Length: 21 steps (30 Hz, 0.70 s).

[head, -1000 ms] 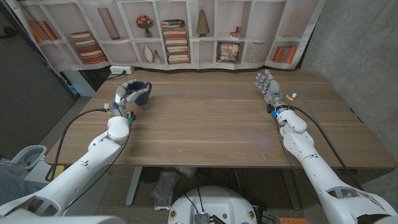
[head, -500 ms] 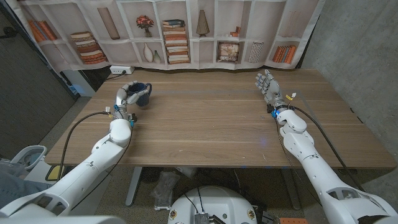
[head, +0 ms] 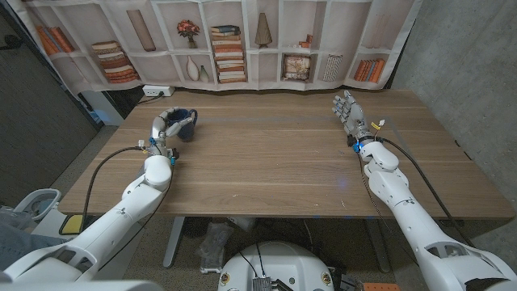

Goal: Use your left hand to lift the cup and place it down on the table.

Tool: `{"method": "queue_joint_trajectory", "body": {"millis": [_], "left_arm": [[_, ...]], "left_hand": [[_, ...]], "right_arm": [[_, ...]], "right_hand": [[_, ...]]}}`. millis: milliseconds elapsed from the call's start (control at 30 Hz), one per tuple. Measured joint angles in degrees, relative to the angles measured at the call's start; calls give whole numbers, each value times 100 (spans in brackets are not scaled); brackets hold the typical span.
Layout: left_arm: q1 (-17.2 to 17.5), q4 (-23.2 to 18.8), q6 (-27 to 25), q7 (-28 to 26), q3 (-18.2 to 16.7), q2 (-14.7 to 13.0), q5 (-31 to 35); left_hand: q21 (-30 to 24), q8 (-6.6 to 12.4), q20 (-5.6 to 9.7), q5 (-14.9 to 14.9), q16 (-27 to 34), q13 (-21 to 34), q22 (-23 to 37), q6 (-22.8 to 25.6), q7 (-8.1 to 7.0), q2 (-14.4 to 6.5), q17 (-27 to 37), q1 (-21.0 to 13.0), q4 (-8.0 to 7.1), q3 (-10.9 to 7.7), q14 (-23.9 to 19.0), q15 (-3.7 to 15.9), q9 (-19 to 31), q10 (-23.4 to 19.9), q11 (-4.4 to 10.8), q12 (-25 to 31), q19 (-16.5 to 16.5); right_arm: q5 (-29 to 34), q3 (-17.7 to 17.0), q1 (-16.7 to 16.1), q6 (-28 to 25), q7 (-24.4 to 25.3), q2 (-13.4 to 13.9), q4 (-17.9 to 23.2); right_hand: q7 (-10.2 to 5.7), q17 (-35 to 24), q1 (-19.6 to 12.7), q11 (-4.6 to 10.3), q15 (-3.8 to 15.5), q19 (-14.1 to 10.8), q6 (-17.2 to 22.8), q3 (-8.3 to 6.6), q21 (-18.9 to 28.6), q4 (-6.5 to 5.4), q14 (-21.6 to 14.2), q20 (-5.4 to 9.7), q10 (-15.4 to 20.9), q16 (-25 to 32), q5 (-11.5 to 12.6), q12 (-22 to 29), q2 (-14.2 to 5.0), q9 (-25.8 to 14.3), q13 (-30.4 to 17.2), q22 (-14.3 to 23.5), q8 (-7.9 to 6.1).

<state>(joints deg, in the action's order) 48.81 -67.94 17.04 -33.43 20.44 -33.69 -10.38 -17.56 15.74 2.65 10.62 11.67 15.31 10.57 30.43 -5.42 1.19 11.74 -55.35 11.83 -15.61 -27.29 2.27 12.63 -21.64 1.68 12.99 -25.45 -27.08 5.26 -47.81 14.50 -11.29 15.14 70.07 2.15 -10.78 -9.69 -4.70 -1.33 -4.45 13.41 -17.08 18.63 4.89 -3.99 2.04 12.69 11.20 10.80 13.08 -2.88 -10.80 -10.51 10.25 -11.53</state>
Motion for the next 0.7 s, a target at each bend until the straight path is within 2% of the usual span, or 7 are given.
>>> {"method": "queue_joint_trajectory", "body": {"millis": [700], "left_arm": [[-141,469,240,152,92,93,-174]], "left_hand": [[0,0,0,-2,-2,28,0,-1,0,0,0,0,-1,1,0,0,-13,1,1,-2,0]], "right_arm": [[61,0,8,-1,62,-36,-7]], "right_hand": [[0,0,0,0,0,0,0,0,-22,0,0,0,0,0,0,0,0,1,0,0,0]]}}
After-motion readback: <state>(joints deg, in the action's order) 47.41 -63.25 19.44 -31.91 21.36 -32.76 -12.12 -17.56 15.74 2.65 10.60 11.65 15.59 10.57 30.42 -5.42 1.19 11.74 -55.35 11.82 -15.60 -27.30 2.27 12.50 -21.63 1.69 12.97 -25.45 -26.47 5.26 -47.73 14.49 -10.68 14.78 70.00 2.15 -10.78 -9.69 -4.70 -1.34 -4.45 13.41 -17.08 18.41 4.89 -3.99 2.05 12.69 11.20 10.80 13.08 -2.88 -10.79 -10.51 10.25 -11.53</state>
